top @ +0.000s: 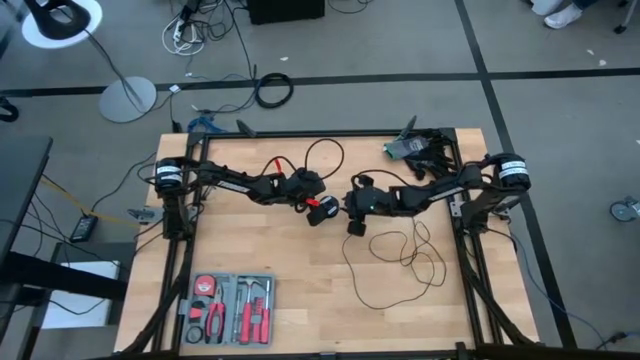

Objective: Coil cords
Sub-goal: Uncoil the black wire from the spool

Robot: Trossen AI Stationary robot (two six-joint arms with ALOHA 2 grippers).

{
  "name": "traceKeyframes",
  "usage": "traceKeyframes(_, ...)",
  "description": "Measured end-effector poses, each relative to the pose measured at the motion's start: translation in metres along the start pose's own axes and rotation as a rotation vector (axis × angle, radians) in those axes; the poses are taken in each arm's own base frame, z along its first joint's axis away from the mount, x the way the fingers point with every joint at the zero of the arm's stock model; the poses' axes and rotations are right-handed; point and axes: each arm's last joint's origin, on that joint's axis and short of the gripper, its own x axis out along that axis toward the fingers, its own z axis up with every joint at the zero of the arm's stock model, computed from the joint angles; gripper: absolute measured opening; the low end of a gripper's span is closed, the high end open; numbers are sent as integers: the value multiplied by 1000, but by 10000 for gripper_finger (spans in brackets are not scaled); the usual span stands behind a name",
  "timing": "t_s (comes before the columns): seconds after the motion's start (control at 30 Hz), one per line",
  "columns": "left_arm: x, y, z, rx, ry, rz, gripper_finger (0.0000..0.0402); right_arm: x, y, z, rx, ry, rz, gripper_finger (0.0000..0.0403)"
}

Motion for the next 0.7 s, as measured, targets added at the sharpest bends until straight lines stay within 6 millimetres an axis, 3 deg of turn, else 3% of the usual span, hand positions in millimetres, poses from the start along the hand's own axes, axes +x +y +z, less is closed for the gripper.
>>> traceKeyframes(0.17, 0, 0, 0, 0, -1, 0, 355, 14, 0, -12, -27, 61, 85, 131)
traceKeyframes(0.3, 0, 0, 0, 0, -1, 0, 355, 22, 2, -19, 24, 82, 43, 116)
traceKeyframes(0.43, 0, 0, 0, -1, 0, 2, 355, 20, 5, -20, 155, 100, 51, 45)
traceKeyframes(0.5, 0, 2, 0, -3, 0, 8, 355, 17, 11, -20, 192, 112, 69, 13)
traceKeyframes(0.7, 0, 14, -1, -44, 28, 58, 355, 3, 47, -24, 249, 151, 145, 4)
